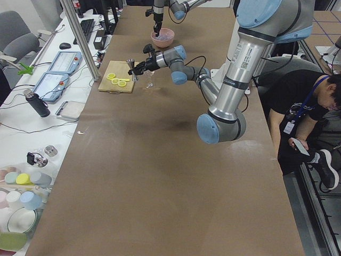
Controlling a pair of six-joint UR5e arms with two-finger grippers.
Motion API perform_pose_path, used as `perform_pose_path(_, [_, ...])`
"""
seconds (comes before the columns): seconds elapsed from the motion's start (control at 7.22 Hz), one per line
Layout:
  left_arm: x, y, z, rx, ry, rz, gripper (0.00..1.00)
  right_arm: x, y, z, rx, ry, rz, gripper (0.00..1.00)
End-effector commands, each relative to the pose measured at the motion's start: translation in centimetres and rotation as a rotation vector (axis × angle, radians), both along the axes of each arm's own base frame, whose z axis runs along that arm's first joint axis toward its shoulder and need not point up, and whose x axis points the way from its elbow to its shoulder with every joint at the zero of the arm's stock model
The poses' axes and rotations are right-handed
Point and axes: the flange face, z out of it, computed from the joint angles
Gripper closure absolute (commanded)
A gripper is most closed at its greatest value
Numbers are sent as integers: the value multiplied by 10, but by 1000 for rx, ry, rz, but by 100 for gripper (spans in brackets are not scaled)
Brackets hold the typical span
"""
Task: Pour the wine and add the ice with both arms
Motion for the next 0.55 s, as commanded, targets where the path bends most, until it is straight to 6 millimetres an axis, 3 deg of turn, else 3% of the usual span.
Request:
perform_pose_path(0.0, [22, 15, -11, 12, -64, 20, 84, 36, -4, -4, 11, -18, 17, 100])
perform_pose_path(0.14, [33, 20, -15, -3, -94, 35, 84, 61, -13, -8, 20, -23, 34, 100])
perform_pose_path(0.42, [50, 30, -29, 6, -106, 43, 84, 67, -32, -37, 12, -29, 32, 100])
